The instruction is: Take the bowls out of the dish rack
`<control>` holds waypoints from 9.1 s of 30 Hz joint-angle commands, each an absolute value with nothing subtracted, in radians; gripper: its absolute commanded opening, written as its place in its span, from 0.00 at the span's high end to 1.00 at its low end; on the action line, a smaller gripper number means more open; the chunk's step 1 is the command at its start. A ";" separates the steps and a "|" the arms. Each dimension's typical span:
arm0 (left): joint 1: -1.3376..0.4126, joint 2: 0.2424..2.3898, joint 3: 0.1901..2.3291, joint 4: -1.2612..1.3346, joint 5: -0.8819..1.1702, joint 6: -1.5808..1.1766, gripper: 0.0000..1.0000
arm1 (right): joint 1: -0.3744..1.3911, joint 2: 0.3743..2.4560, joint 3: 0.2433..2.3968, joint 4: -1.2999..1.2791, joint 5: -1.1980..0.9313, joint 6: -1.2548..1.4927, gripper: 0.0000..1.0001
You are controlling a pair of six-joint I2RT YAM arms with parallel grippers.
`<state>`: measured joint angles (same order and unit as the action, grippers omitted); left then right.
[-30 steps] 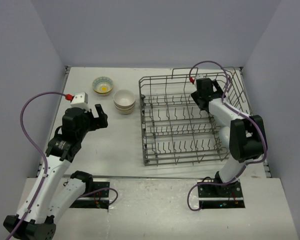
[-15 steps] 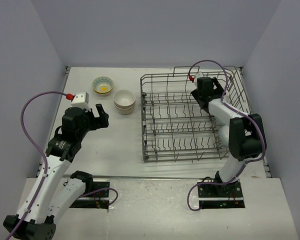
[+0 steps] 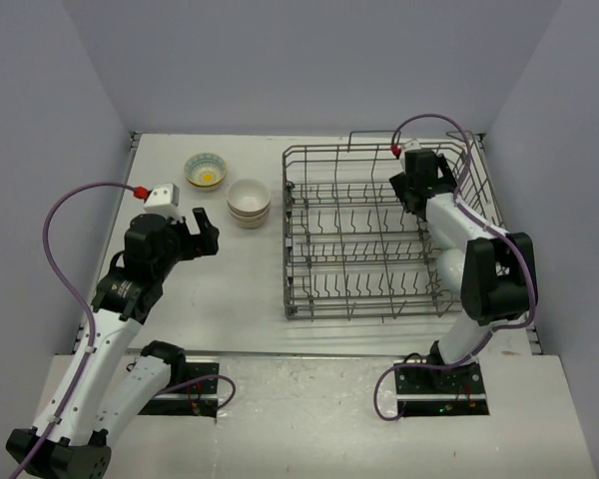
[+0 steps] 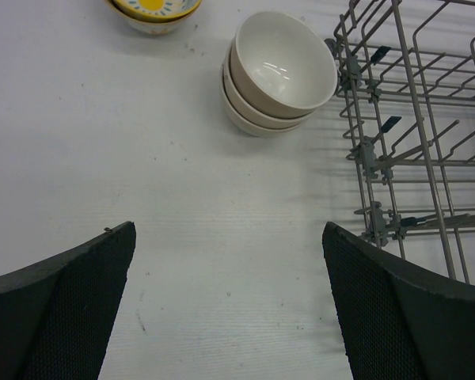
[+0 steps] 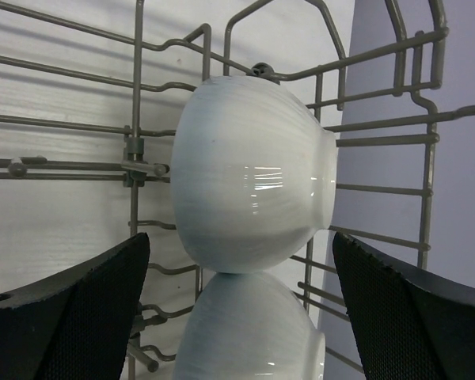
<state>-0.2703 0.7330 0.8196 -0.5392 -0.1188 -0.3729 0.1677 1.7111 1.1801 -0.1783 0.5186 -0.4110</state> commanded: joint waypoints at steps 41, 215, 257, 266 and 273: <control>-0.296 0.744 0.808 -0.489 -0.080 -0.336 0.00 | 0.127 1.776 1.223 -0.063 0.577 -0.492 0.05; -0.330 0.707 0.824 -0.497 -0.121 -0.348 0.00 | 0.218 1.494 1.305 0.175 0.842 -0.599 1.00; -0.819 1.615 1.812 -0.790 -0.620 -0.508 1.00 | 0.756 1.318 1.462 -0.321 0.509 0.216 1.00; -0.712 1.419 1.585 -0.770 -0.672 -0.598 1.00 | 0.752 1.322 1.445 -0.304 0.469 0.226 0.01; -0.323 1.112 1.190 -0.739 -0.562 -0.719 1.00 | 0.671 1.235 1.425 -0.432 0.387 0.261 0.01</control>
